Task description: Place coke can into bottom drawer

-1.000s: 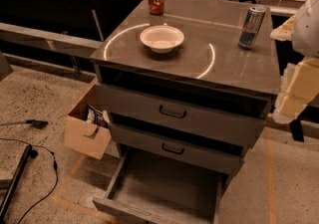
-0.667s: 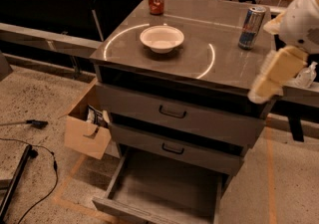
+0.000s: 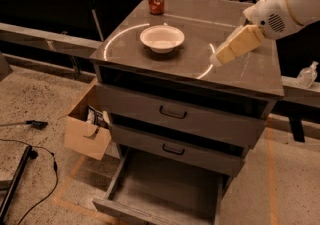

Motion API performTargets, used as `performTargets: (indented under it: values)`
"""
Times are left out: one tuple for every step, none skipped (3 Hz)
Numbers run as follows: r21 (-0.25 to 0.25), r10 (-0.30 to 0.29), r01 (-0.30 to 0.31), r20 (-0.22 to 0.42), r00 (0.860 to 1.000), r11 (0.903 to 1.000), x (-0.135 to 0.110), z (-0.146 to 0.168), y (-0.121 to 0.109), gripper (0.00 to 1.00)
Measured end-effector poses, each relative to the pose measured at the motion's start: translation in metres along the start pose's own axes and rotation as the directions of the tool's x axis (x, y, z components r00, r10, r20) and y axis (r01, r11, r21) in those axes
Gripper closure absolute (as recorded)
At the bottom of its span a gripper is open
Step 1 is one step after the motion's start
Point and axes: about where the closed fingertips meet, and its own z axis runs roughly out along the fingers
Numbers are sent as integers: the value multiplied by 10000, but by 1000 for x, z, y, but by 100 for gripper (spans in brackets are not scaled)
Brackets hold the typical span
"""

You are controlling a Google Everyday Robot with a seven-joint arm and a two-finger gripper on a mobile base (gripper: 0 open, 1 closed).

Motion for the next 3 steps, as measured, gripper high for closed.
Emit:
performTargets:
  values:
    - [10, 749, -759, 1517, 9856, 9971, -24, 41, -17, 0]
    - [315, 1090, -1228, 2822, 9532, 9919, -55, 79, -39, 0]
    - [1003, 1252, -1743, 3741, 9189, 9796, -87, 105, -64, 0]
